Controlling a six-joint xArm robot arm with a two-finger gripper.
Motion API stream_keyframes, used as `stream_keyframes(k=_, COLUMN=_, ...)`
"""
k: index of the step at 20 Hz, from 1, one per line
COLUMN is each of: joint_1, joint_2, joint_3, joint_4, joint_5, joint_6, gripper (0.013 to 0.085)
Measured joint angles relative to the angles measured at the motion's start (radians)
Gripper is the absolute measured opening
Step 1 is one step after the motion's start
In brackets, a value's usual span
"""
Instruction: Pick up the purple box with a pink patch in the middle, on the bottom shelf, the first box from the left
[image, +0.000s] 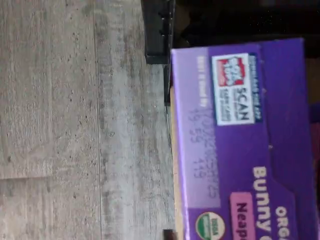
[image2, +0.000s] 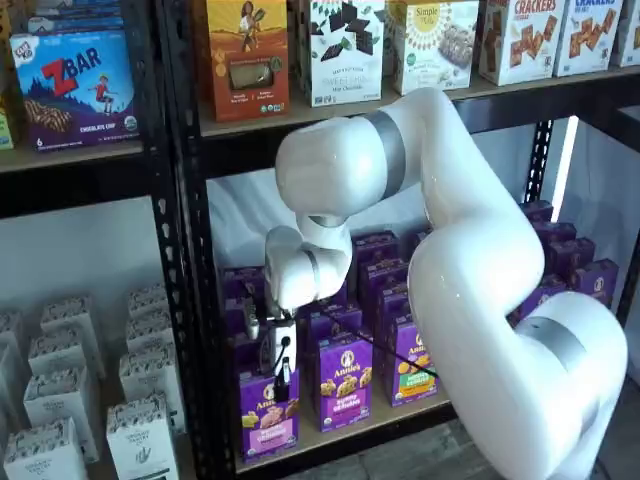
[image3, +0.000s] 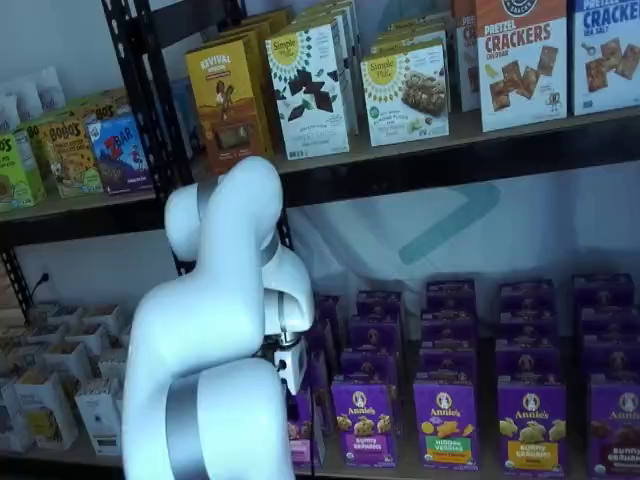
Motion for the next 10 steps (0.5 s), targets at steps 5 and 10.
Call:
stream_keyframes(k=5, joint_1=-0.003, joint_2=-0.002, joint_3=0.002, joint_4=-0.005, joint_5=0.003, joint_6=0.002, gripper=0.041)
stream_keyframes(k=10, joint_1=-0.006, joint_2=-0.005, joint_3=0.005, joint_4=-0.006, joint_5=0.003, joint_6=0.0, gripper=0.041)
